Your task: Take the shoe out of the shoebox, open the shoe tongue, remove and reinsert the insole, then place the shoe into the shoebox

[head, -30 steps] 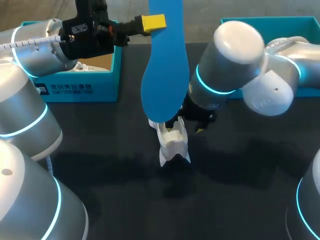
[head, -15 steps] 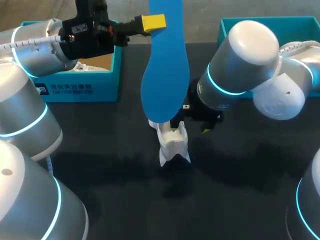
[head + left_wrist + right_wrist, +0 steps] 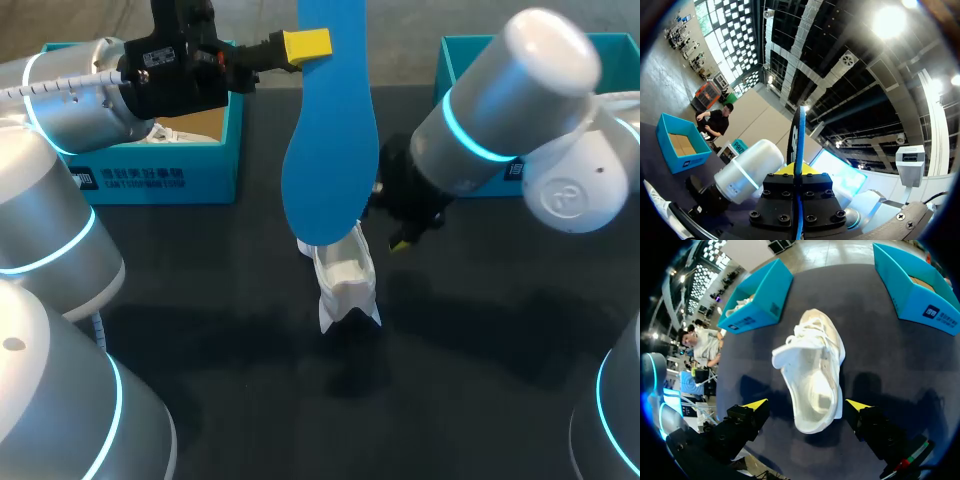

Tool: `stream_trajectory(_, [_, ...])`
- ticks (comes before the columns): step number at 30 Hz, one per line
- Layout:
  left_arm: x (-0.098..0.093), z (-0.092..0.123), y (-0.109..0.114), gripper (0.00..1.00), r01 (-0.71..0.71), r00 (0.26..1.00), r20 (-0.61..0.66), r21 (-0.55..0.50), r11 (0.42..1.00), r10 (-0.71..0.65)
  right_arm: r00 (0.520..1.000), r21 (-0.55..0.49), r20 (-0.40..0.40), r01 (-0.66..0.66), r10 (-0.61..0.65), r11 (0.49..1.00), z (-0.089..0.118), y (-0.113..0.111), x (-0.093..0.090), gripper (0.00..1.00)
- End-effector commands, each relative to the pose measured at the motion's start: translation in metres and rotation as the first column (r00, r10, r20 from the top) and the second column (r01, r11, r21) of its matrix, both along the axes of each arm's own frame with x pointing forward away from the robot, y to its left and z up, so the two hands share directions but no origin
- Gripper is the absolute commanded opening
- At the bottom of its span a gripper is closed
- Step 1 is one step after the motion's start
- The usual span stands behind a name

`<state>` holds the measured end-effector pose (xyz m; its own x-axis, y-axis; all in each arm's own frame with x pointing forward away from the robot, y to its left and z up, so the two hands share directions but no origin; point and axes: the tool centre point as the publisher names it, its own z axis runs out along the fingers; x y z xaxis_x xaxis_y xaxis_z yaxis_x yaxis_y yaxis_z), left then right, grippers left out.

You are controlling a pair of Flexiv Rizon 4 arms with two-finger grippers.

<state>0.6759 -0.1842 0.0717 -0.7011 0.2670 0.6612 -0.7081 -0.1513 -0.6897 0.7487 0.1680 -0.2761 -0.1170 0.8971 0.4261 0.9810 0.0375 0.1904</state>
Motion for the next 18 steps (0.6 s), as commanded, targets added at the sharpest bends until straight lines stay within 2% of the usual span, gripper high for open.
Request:
stream_trajectory(1, [0.001,0.000,-0.001,0.00,0.000,1.000,0.001,-0.003,1.000,0.000,1.000,0.146,0.013,-0.004,0.002,0.989,0.021,-0.025,-0.009,1.00])
stream_trajectory(8, [0.001,0.000,-0.001,0.00,0.000,1.000,0.001,-0.003,1.000,0.000,1.000,0.295,0.014,-0.001,-0.003,0.955,0.044,-0.034,-0.008,1.00])
stream_trajectory(15, [0.001,0.000,-0.001,0.00,0.000,1.000,0.001,-0.003,1.000,0.000,1.000,0.461,0.006,-0.007,0.005,0.887,0.062,-0.044,-0.003,1.00])
stream_trajectory(18, [0.001,0.000,-0.001,0.00,0.000,1.000,0.001,-0.003,1.000,0.000,1.000,0.498,0.009,-0.013,0.010,0.867,0.071,-0.047,-0.001,1.00])
